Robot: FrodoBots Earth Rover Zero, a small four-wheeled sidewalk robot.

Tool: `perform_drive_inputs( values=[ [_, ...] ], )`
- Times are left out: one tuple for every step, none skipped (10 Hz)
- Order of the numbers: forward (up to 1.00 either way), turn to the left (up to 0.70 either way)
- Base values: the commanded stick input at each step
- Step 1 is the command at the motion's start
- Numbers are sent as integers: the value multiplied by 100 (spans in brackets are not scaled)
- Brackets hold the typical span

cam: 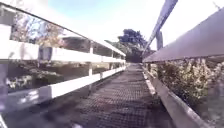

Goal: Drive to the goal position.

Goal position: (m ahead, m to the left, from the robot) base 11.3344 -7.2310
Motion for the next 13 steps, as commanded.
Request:
perform_drive_inputs(
  values=[
    [70,6],
    [70,3],
    [70,-14],
    [70,-14],
    [70,-14],
    [70,-14],
    [70,-14],
    [70,-14],
    [70,-14],
    [70,-14],
    [70,-14],
    [70,-14],
    [70,-14]
  ],
)
